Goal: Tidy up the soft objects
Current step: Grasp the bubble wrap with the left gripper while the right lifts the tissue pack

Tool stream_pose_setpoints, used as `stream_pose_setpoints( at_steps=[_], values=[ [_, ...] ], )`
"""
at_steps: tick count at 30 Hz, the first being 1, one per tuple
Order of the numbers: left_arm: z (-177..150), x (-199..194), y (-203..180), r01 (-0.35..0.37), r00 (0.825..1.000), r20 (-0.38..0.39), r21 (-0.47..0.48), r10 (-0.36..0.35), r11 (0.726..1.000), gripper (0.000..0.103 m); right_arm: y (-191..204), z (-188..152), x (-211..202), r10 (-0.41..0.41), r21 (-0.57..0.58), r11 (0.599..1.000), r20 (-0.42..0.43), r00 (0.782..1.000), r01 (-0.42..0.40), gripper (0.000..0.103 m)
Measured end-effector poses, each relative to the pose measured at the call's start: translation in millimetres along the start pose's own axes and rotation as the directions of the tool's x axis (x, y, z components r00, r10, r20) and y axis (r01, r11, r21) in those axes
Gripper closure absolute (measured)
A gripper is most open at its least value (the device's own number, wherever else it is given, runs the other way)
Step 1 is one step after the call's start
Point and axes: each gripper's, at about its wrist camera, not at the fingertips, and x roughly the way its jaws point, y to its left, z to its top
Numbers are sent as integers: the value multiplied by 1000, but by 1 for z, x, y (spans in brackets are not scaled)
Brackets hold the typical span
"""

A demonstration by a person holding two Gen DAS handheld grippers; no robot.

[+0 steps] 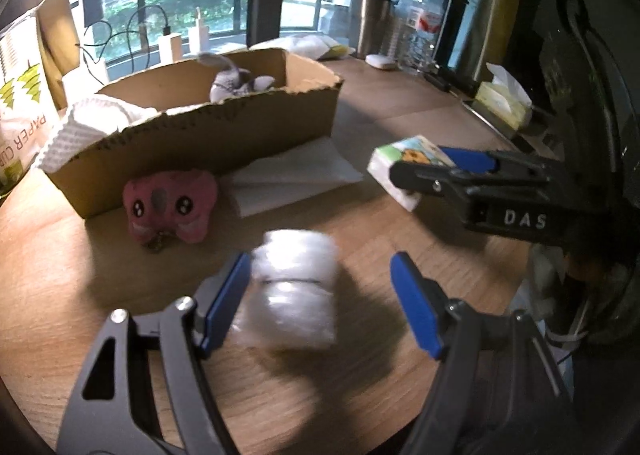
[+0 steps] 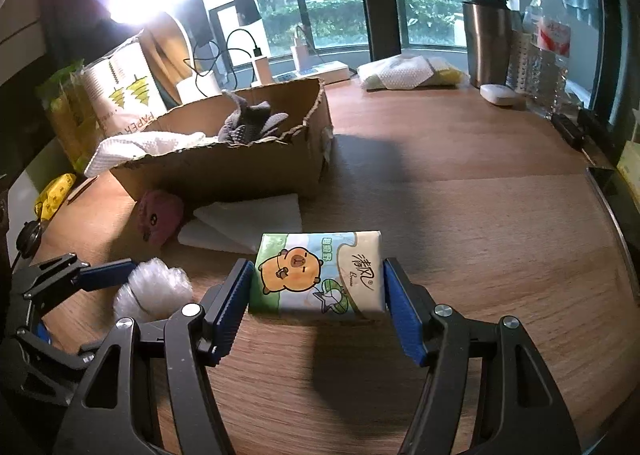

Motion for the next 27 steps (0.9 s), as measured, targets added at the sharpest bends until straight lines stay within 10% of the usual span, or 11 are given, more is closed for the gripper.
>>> stream_pose_setpoints(
  at_steps=[7,27],
  values=[
    [-8,6,7,30,999,-42,6,-30,1000,57,14,5,-1,8,-37,999,0,1000,-8,35],
    [-18,-70,114,43,977,213,-194,-1,980,60,118,33,8,51,-257,965,-6,999,-51,35]
  ],
)
